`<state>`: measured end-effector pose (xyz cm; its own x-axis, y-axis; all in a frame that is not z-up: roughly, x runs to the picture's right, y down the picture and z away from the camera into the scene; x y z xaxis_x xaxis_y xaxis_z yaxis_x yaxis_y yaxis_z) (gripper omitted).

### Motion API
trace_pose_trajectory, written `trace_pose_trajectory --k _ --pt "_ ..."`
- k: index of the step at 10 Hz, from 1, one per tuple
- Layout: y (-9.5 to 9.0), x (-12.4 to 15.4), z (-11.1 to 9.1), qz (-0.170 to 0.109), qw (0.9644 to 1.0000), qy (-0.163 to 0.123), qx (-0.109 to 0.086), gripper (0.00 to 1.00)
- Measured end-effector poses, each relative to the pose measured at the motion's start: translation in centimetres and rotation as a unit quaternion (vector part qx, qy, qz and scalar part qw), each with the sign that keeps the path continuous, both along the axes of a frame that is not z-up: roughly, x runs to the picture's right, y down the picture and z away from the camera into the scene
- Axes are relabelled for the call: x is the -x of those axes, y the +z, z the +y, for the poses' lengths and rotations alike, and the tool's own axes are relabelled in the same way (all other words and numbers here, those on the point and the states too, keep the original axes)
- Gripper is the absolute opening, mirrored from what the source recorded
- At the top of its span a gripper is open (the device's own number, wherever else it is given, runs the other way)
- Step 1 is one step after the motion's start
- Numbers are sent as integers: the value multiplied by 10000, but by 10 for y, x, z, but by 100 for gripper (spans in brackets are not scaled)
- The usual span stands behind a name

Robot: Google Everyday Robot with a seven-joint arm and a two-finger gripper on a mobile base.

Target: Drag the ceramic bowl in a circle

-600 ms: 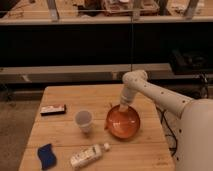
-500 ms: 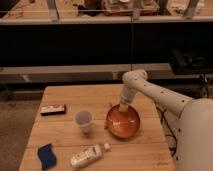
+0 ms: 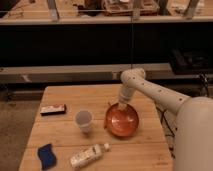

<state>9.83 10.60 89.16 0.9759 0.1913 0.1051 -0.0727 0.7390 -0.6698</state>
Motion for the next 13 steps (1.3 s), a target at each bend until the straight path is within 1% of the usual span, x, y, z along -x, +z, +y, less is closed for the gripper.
trace_pose_trajectory --k 1,2,3,5,6,7,8,9,10,11,12,13 --pt "0 -1 -2 -24 10000 24 -15 3" --pt "2 -3 -8 -45 10000 66 -28 0" --pt "9 -4 -20 -86 9999 137 -24 0" --pt "27 -9 -46 -69 9993 363 -12 0" --pt "36 -19 -58 10 9985 549 7 0" --pt "42 -36 -67 133 9971 754 32 0" --pt "44 -50 -71 242 9959 871 8 0" --pt "43 -68 -72 412 9940 1012 0 0" --pt "37 -88 -68 612 9916 1138 22 0" --pt "32 -111 -60 846 9879 1302 26 0" --pt "27 -128 -54 1012 9848 1408 41 0" --pt "17 -152 -41 1256 9800 1543 71 0"
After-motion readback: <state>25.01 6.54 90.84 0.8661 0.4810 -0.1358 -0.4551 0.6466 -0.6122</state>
